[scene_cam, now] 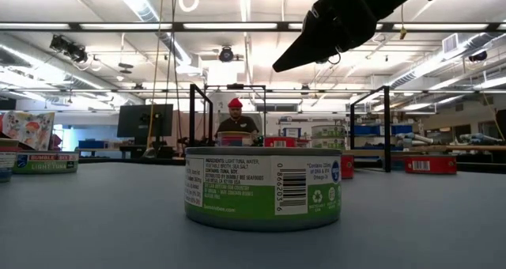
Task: Stack canned seafood by type on shelf
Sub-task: Stack the red tuna can on top of the other red tuna can on the shelf
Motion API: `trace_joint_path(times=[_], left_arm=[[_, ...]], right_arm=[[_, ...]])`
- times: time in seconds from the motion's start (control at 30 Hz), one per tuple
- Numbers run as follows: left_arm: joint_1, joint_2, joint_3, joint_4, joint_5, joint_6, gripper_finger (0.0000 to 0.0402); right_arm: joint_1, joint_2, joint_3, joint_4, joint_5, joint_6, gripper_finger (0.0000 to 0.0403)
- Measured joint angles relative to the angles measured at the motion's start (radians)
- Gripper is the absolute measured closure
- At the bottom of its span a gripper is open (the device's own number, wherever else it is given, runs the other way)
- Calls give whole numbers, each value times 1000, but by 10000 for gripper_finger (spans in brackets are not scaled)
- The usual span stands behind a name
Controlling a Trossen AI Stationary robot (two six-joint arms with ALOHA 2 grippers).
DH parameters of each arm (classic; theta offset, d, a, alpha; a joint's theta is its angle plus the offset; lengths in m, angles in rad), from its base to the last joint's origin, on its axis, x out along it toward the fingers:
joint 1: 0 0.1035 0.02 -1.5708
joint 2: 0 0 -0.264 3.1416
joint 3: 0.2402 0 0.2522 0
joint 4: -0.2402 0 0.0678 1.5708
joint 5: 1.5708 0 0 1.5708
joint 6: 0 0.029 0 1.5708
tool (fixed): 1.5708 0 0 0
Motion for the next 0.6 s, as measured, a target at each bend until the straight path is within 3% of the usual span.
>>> trace_joint_path(times=[0.23, 0.47, 0.6], left_arm=[[1, 26, 5, 11, 30, 0, 326], [3, 31, 41, -27, 34, 87, 388], [32, 32, 84, -96, 85, 104, 396]], right_arm=[[0, 0, 0, 0, 0, -2, 395], [0, 0, 0, 0, 0, -2, 395], [0, 0, 0, 0, 0, -3, 394]])
